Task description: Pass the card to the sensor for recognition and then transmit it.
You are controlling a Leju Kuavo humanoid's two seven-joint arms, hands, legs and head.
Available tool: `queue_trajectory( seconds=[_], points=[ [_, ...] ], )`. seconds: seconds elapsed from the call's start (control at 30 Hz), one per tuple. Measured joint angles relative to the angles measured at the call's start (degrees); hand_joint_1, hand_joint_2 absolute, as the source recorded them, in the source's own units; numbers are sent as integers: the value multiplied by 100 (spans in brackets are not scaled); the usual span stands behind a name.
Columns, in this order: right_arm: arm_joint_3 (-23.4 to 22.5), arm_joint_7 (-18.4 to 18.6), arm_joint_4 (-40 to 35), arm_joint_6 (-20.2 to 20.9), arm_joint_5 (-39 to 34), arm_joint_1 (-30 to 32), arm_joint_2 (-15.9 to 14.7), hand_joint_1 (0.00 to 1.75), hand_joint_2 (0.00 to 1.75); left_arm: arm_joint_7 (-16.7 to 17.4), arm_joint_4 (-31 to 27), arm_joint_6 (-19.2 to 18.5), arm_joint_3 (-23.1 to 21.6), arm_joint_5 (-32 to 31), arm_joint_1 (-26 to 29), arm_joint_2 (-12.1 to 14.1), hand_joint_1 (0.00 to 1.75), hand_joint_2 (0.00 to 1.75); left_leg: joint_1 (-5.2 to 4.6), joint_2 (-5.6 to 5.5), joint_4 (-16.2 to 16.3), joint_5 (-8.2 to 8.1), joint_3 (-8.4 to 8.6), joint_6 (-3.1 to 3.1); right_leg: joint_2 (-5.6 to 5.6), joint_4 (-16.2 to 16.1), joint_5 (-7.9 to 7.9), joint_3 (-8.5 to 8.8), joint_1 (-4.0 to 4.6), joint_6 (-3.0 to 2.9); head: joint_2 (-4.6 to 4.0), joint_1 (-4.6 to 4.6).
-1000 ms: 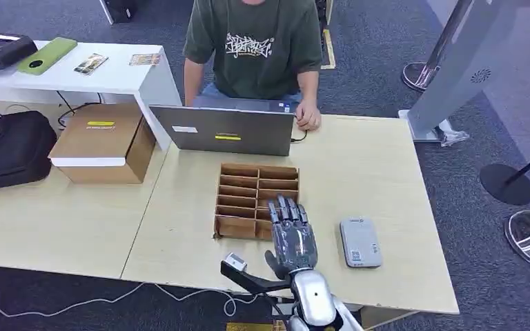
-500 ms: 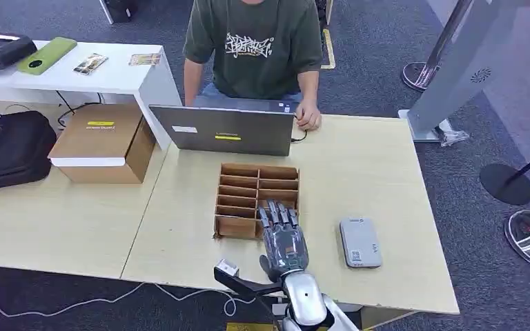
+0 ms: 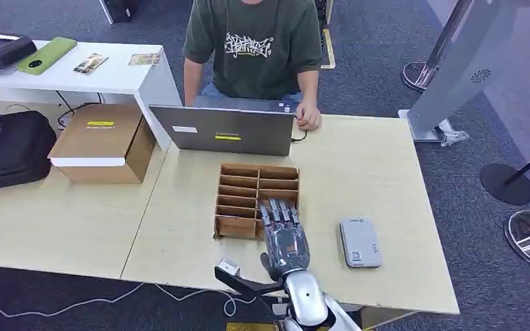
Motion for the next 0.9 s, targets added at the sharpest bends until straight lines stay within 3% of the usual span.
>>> queue_trajectory(
  seconds=[0.17, 0.33, 0.67, 0.9],
  points=[
    [-2, 72, -192, -151, 0, 6, -46, 0, 175, -2, 0, 2, -4, 0, 1, 4, 0, 0, 0, 0, 0, 0, 0, 0, 0, 0, 0, 0, 0, 0, 0, 0],
    [-153, -79, -291, -413, 0, -47, -66, 0, 175, -2, 0, 7, -28, 0, 2, 4, 0, 0, 0, 0, 0, 0, 0, 0, 0, 0, 1, 1, 0, 0, 0, 0],
    [-816, -617, -102, -815, 0, -365, -55, 0, 175, -2, 0, 7, -109, -278, -1, 55, 0, 0, 0, -1, 1, 1, 1, 0, -1, 0, 1, 1, 0, 0, 0, -2],
    [-1302, -667, 188, -920, 0, -403, -44, 0, 175, -2, 0, 11, -144, -341, -9, 94, 0, 0, 0, -1, 1, 1, 0, 0, -1, 0, 1, 1, 0, 0, 0, 0]
  ],
)
